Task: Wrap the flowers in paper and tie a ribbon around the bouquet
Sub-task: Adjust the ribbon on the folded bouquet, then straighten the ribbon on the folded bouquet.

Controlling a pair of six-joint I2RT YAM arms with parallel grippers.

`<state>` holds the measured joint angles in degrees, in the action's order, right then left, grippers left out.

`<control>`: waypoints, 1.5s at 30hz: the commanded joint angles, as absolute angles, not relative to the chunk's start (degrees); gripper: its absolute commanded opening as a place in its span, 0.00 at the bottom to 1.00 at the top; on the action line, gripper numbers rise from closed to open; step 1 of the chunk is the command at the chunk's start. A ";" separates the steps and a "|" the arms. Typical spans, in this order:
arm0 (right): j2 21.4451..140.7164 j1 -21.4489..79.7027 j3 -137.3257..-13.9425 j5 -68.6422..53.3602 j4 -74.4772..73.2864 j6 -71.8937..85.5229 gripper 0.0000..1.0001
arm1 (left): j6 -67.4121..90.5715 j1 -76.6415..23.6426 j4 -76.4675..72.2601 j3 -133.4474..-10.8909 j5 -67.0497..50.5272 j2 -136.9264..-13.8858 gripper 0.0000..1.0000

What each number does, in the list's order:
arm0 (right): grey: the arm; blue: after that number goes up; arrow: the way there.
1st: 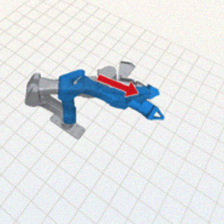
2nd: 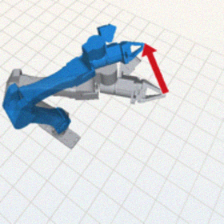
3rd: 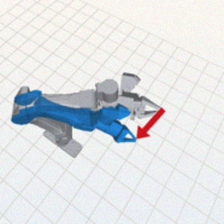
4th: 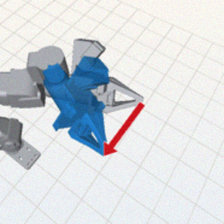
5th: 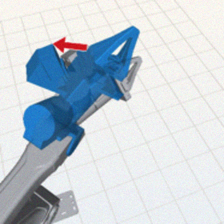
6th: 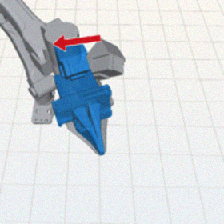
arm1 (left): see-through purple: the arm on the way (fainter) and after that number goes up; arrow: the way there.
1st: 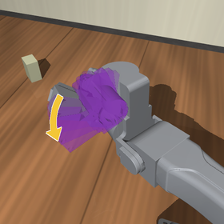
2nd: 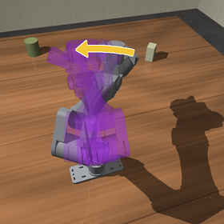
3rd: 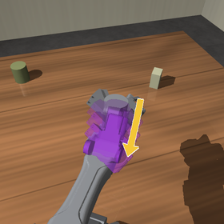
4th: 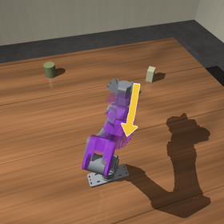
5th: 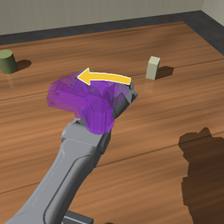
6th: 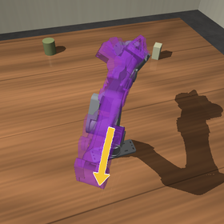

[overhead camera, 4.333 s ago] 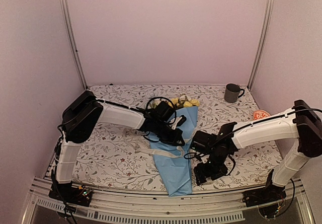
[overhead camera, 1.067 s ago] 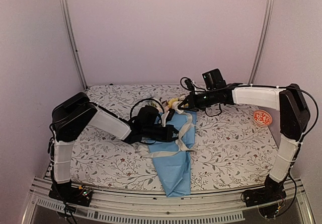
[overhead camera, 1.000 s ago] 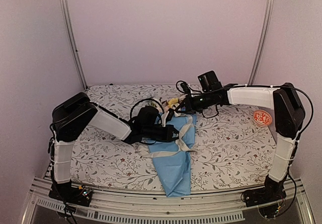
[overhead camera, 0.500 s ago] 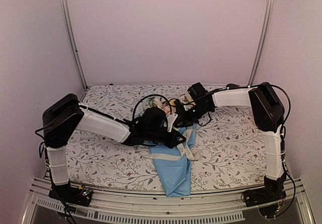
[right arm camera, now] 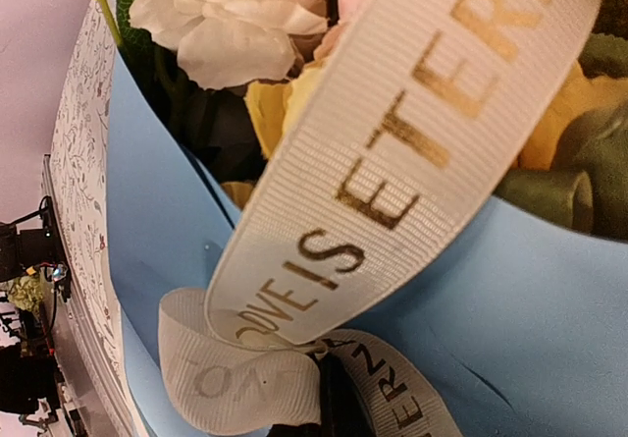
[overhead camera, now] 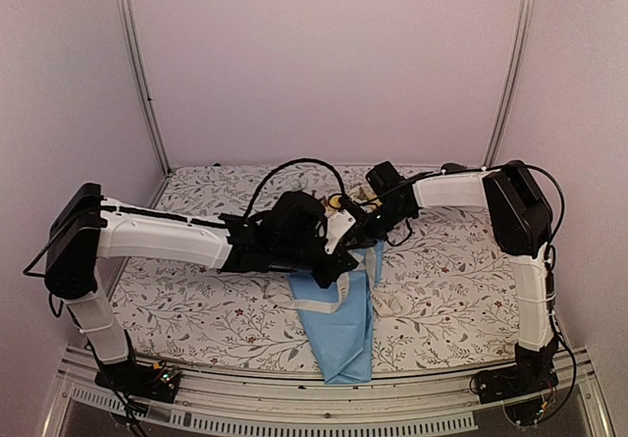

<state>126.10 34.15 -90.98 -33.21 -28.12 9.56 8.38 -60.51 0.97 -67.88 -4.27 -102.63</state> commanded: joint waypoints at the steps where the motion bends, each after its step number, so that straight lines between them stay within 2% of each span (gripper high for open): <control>1: 129.01 34.11 -91.58 -31.92 -30.69 8.06 0.00 | -2.26 -63.86 -3.31 -71.70 -15.97 -100.23 0.00; 6: 128.70 34.10 -91.33 -32.37 -31.53 6.75 0.00 | -7.27 -64.05 0.82 -85.61 -21.94 -108.35 0.00; 12: 128.60 34.10 -91.16 -33.53 -31.83 6.24 0.00 | -7.81 -62.08 1.48 -94.14 -18.42 -117.87 0.00; 16: 128.57 34.12 -91.16 -33.42 -31.96 6.24 0.00 | -8.92 -60.84 8.81 -100.08 -18.40 -124.57 0.00; 18: 128.56 34.11 -91.10 -33.42 -32.06 6.16 0.00 | -10.13 -60.82 14.24 -104.93 -18.66 -128.13 0.09; 22: 128.41 34.12 -90.97 -33.58 -32.09 6.15 0.00 | -11.66 -60.84 22.11 -109.72 -16.11 -132.43 0.44; 26: 128.38 34.11 -90.97 -33.93 -32.14 6.15 0.00 | -14.73 -60.64 22.55 -107.89 -16.50 -130.03 0.65; 29: 128.30 34.12 -90.84 -33.79 -32.21 6.07 0.00 | -17.92 -60.61 20.67 -104.96 -16.99 -126.76 0.76; 31: 128.19 34.11 -90.64 -33.62 -32.25 5.98 0.00 | -20.71 -60.47 19.21 -102.76 -16.59 -124.49 0.77; 34: 128.28 34.10 -90.58 -33.41 -32.21 6.04 0.00 | -27.71 -60.06 19.52 -98.53 -23.51 -121.94 0.74; 36: 128.38 34.10 -90.61 -33.56 -32.25 6.18 0.00 | -35.16 -60.35 20.00 -94.83 -26.25 -120.73 0.68; 39: 128.31 34.10 -90.70 -33.68 -32.21 6.24 0.00 | -44.40 -61.51 19.86 -91.41 -21.55 -120.28 0.50; 41: 128.25 34.11 -90.70 -33.66 -32.20 6.31 0.00 | -47.06 -61.70 20.36 -91.66 -19.88 -120.80 0.43; 45: 128.35 34.10 -90.79 -33.65 -32.19 6.57 0.00 | -50.84 -61.76 23.70 -94.12 -19.55 -122.61 0.45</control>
<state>126.41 34.02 -91.46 -34.85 -29.23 6.61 -42.89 -61.49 20.86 -92.51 -20.56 -121.12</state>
